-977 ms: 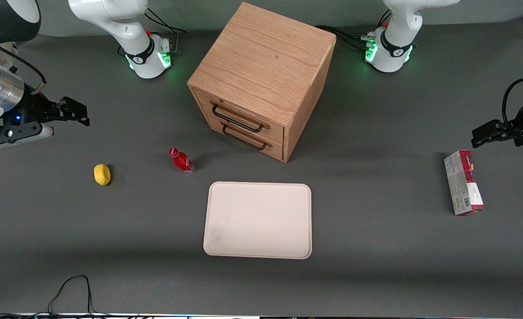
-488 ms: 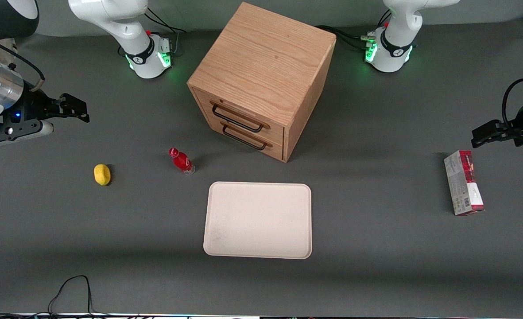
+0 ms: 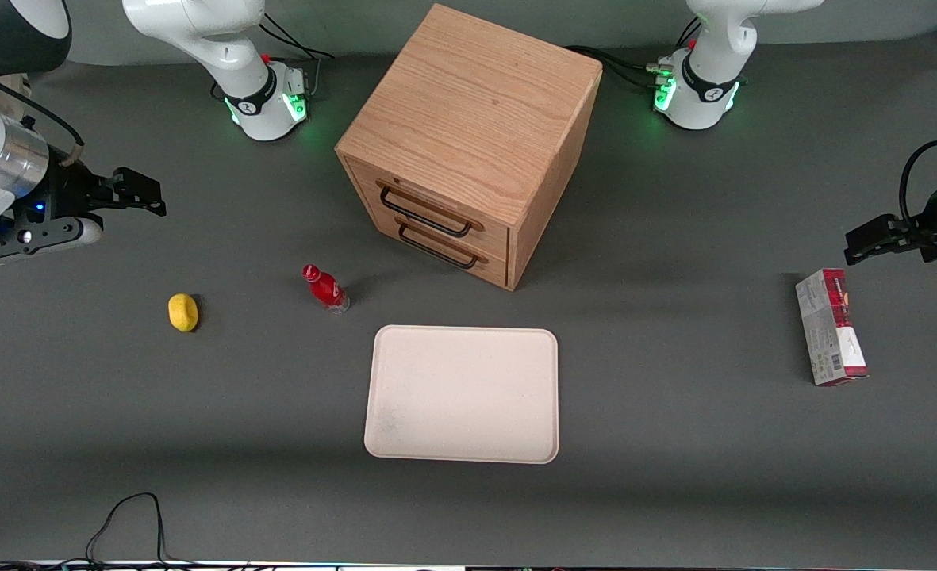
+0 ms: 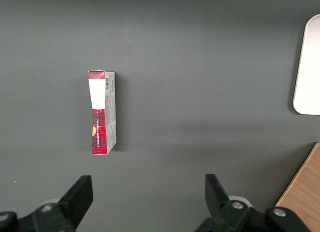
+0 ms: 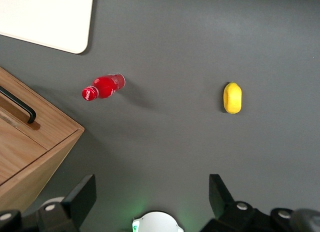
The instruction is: Place coke bottle on tray
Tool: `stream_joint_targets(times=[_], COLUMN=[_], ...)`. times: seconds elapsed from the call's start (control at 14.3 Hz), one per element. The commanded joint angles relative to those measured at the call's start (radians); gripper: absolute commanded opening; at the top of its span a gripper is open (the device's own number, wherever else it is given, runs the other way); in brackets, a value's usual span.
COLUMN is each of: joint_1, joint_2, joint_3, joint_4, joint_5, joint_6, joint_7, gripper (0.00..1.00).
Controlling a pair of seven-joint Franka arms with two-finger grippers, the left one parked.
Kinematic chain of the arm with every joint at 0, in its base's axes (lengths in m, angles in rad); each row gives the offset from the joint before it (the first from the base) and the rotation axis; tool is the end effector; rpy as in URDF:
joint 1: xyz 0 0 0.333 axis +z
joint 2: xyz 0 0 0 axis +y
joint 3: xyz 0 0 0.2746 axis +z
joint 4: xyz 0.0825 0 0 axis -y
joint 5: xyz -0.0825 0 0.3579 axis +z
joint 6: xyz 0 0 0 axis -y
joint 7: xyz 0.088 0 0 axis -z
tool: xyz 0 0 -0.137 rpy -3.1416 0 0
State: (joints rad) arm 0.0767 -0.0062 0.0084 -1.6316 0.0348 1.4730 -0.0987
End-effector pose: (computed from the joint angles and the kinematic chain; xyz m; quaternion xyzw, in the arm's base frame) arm 0.5066 0.0483 0.5223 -0.9927 -0.0919 0.0760 0.0179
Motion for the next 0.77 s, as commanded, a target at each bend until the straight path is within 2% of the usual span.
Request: stream_joint_targets(times=[0.0,0.14,0.35,0.49,0.7], joint_1=[0.001,0.050,0.173,0.240,0.252], joint_2=[0.055,0.098,0.188,0.213,0.212], joint_3=[0.018,0.021,0.027,0.027,0.027], joint_4=[0.102,0.183,0.350,0.404,0.400], joint_5=[0.031,0.063,0.066,0.066,0.086], joint_6=[-0.049,-0.092,-0.166,-0.189,-0.189], joint_7=[0.060,0.127,0.342,0.425,0.458], gripper=[1.00,1.00,1.00,1.00,1.00])
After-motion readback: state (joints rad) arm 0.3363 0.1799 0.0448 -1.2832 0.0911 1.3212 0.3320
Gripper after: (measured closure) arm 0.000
